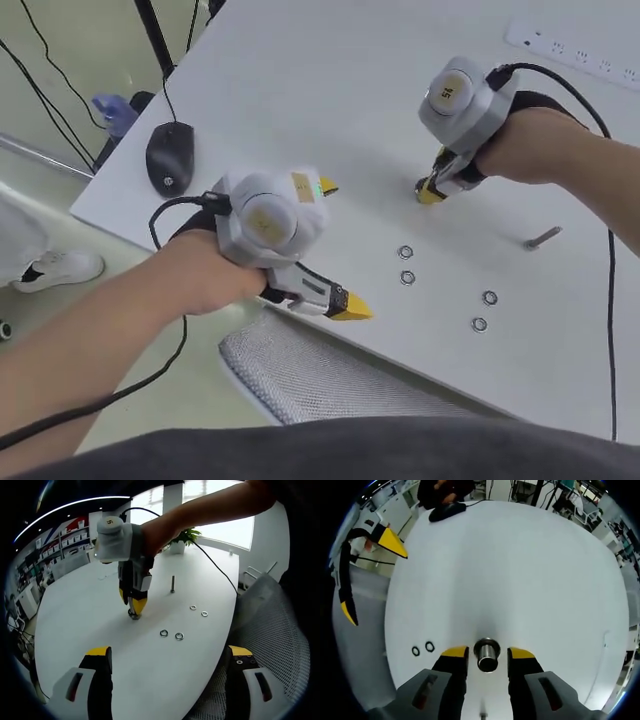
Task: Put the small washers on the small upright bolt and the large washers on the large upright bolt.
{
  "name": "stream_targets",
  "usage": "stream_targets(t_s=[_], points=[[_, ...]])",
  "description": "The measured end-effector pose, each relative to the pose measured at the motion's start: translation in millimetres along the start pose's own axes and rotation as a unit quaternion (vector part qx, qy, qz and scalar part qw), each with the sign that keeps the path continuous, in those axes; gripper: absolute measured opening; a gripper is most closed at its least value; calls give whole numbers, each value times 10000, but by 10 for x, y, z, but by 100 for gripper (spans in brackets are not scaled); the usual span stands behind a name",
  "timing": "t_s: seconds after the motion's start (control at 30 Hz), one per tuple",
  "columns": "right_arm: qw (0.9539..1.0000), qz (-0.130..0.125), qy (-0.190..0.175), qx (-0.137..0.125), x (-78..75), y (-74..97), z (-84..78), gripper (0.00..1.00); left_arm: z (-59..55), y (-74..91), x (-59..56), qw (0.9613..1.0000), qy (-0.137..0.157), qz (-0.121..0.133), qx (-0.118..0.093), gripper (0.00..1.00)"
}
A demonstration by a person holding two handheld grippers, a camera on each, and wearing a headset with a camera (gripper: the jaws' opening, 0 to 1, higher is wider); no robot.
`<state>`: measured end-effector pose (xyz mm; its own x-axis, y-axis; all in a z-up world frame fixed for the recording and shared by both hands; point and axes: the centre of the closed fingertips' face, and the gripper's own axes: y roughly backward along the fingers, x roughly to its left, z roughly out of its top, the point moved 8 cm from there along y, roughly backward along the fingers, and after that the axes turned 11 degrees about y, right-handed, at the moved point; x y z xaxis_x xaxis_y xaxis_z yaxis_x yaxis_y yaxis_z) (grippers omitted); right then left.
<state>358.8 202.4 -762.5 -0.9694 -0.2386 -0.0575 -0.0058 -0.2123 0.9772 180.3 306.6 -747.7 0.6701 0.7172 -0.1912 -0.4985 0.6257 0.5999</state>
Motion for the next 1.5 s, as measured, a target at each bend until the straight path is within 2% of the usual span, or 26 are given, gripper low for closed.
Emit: stream_targets(t_s=[0.2, 0.23, 0.3, 0.47, 0.6, 0.67, 0.8, 0.93, 1.33, 1.5], points=[[9996, -138, -35, -238, 10, 216, -20, 32, 9, 8, 1, 10000, -12, 41, 19, 94], [9995, -154, -34, -258, 1, 185, -43, 32, 12, 12, 2, 10000, -11, 46, 11, 93], [9994, -194, -13, -289, 22, 236, -77, 31, 19, 20, 0, 10000, 14, 51, -4, 93], [9988, -273, -63, -401, 114, 411, -166, 31, 14, 46, 34, 9999, 48, 134, 22, 92], [9986, -292, -110, -434, 203, 482, -239, 31, 33, 85, 53, 9998, 35, 170, -13, 92], [9984, -295, -151, -448, 173, 488, -296, 31, 45, 105, 61, 9998, 63, 183, -46, 92], [9984, -252, -169, -474, 277, 498, -330, 31, 41, 123, 72, 9996, 92, 250, -41, 92], [9986, -220, -5, -485, 374, 476, -328, 31, 40, 129, 51, 9996, 113, 260, -60, 91], [9974, -95, 249, -676, 637, 354, -162, 31, 55, 92, -19, 9997, 109, 230, -55, 90], [9962, -10, 312, -816, 741, 244, -102, 31, 74, 53, -47, 9998, 51, 207, -42, 90]])
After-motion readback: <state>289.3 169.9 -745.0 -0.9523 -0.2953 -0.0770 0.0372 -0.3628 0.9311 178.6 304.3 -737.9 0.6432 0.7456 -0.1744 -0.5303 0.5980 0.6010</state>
